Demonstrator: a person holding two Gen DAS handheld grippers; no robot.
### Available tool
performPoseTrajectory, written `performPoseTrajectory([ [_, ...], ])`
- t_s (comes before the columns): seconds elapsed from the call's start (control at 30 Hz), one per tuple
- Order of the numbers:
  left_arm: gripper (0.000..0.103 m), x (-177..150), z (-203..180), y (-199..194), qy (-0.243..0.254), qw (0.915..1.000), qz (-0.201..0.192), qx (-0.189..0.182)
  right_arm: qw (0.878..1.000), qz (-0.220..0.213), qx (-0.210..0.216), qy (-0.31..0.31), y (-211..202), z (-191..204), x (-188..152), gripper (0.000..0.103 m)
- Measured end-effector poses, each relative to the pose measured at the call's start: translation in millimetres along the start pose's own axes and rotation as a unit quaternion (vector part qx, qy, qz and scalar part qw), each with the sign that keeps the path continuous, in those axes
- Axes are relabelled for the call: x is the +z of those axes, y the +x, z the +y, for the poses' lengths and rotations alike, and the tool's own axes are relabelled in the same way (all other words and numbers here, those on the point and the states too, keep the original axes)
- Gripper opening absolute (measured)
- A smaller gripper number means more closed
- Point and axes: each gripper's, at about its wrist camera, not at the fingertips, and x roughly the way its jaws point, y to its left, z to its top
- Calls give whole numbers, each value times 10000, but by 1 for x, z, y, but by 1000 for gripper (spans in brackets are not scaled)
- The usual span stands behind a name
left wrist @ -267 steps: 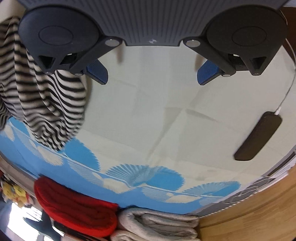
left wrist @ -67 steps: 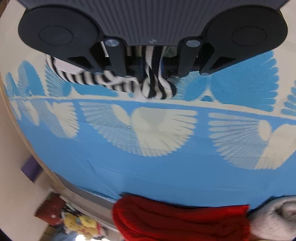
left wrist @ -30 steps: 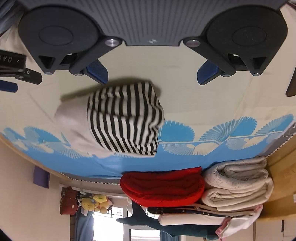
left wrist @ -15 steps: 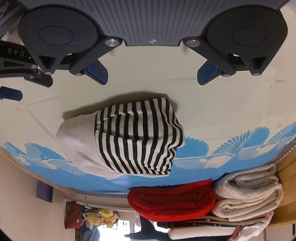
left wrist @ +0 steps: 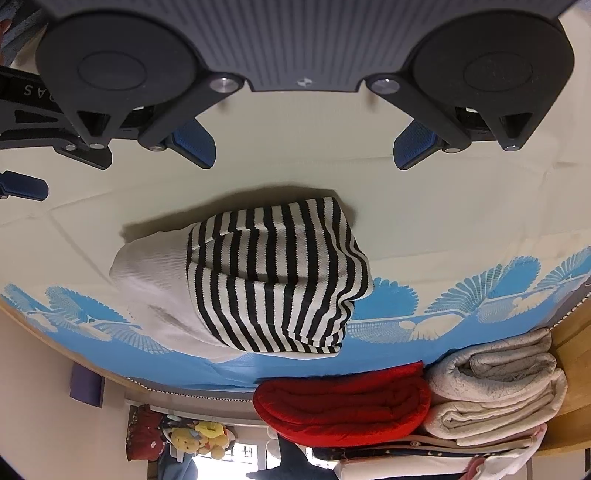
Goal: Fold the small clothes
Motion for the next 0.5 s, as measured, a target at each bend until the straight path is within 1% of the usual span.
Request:
performPoseTrajectory([
  [0.5, 103, 0, -1, 2, 58, 10000, 2, 33, 9999, 91, -40, 13, 3, -1, -1, 84],
])
